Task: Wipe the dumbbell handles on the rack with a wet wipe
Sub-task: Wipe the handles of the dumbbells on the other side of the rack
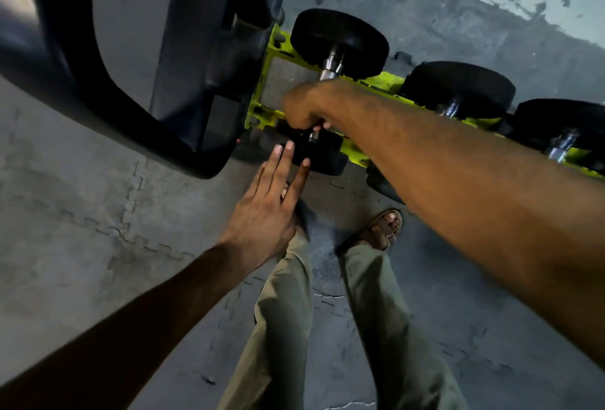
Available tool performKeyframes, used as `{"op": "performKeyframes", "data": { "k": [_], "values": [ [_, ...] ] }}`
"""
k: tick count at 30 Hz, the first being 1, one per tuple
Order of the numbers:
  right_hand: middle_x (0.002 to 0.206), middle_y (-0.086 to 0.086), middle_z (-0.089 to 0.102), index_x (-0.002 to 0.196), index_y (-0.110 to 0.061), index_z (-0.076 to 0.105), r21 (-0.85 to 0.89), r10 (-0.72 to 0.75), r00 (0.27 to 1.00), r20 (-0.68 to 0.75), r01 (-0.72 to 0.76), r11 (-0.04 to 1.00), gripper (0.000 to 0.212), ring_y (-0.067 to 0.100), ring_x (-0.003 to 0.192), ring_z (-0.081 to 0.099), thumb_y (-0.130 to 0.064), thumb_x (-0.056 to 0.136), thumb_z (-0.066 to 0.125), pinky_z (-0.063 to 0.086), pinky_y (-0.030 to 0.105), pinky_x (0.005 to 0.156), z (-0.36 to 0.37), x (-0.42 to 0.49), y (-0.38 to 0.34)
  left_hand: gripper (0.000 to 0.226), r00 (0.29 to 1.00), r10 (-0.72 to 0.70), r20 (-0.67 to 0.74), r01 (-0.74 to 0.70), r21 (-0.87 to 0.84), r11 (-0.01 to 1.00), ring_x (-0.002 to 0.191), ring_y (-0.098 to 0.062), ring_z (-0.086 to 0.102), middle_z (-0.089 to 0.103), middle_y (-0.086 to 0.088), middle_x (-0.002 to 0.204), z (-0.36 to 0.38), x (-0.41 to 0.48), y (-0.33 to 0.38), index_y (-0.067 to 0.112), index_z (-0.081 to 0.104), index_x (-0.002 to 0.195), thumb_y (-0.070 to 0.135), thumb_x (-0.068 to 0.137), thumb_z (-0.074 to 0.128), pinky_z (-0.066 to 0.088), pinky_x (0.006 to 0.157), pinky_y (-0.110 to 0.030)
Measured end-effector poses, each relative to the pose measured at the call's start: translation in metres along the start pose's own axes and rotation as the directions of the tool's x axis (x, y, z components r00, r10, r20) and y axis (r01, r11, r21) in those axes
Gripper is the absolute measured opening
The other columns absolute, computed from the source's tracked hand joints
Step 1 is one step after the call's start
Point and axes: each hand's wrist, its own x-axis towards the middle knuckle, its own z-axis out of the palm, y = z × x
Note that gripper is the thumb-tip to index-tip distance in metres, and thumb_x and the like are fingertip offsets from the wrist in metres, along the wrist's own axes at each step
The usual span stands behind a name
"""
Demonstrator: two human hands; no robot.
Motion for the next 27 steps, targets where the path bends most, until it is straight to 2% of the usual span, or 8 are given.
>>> {"op": "performKeyframes", "data": {
  "k": [2,5,9,14,19,23,25,27],
  "values": [
    [0.083,0.007,0.066,0.092,-0.013,0.07,0.035,-0.075,0.995,-0.062,0.077,0.996,0.017,0.025,0.073,0.064,-0.008,0.09,0.054,0.053,0.027,0.053,0.003,-0.013,0.004,0.109,1.0,0.007,0.015,-0.007,-0.023,1.0,0.159,-0.041,-0.015,-0.023,-0.029,0.168,0.001,-0.002,-0.001,0.006,-0.012,0.165,0.042,0.094,0.062,0.014,0.13,-0.052],
    [0.105,0.003,0.069,0.1,-0.024,0.072,0.119,-0.119,0.926,-0.357,0.171,0.978,0.023,0.029,0.099,0.066,-0.012,0.086,0.057,0.055,0.037,0.073,0.035,-0.044,0.017,0.109,1.0,0.014,0.015,-0.013,-0.029,1.0,0.16,-0.04,-0.014,-0.021,-0.027,0.169,-0.001,-0.003,-0.002,0.008,-0.011,0.166,0.044,0.095,0.063,0.015,0.13,-0.054],
    [0.098,0.002,0.061,0.085,-0.019,0.06,0.427,0.174,0.8,-0.574,0.111,0.897,0.008,0.027,0.085,0.062,-0.011,0.085,0.059,0.049,0.036,0.064,0.088,-0.062,0.025,0.104,0.997,0.03,-0.064,-0.033,-0.045,0.998,0.16,-0.038,-0.011,-0.017,-0.025,0.171,-0.003,0.006,-0.009,0.011,-0.006,0.167,0.04,0.095,0.063,0.015,0.13,-0.055],
    [0.07,-0.003,0.066,0.065,-0.02,0.062,0.974,0.566,0.813,-0.139,0.008,0.228,0.025,0.012,0.071,0.059,-0.002,0.083,0.066,0.046,0.029,0.066,0.115,-0.037,0.025,0.113,0.998,0.042,-0.044,-0.041,0.013,0.999,0.159,-0.044,-0.013,-0.018,-0.03,0.169,-0.005,0.022,-0.015,0.007,-0.01,0.166,0.047,0.093,0.066,0.012,0.13,-0.056],
    [0.081,0.015,0.063,0.082,-0.011,0.062,0.836,0.506,0.858,0.084,0.216,-0.505,0.012,0.021,0.066,0.058,-0.004,0.091,0.063,0.05,0.029,0.062,0.087,-0.018,0.039,0.115,0.998,0.046,-0.044,-0.043,0.069,0.997,0.158,-0.047,-0.014,-0.021,-0.033,0.166,0.001,0.02,-0.012,0.005,-0.015,0.164,0.055,0.094,0.06,0.009,0.13,-0.056],
    [0.079,0.016,0.072,0.105,0.0,0.061,0.528,0.428,0.897,0.106,0.315,-0.789,0.024,0.023,0.069,0.072,-0.003,0.101,0.038,0.058,0.039,0.078,0.066,0.013,0.052,0.115,0.998,0.029,-0.059,-0.026,0.06,0.998,0.157,-0.048,-0.014,-0.022,-0.034,0.166,0.006,0.022,-0.01,0.005,-0.017,0.164,0.057,0.095,0.059,0.012,0.129,-0.058],
    [0.1,0.026,0.072,0.114,0.007,0.059,0.453,0.451,0.881,0.139,0.348,-0.82,0.027,0.037,0.092,0.072,-0.003,0.101,0.039,0.05,0.051,0.097,0.064,0.021,0.051,0.114,0.997,0.032,-0.064,-0.027,0.073,0.997,0.158,-0.047,-0.013,-0.021,-0.033,0.166,0.007,0.023,-0.011,0.005,-0.017,0.163,0.058,0.096,0.058,0.014,0.129,-0.058],
    [0.118,0.032,0.064,0.121,0.005,0.058,0.482,0.518,0.837,0.177,0.385,-0.787,0.033,0.046,0.107,0.064,-0.01,0.091,0.056,0.048,0.052,0.097,0.072,0.02,0.047,0.114,0.997,0.044,-0.06,-0.039,0.074,0.997,0.158,-0.047,-0.013,-0.021,-0.033,0.166,0.006,0.022,-0.012,0.004,-0.017,0.163,0.058,0.096,0.058,0.014,0.129,-0.057]
  ]
}}
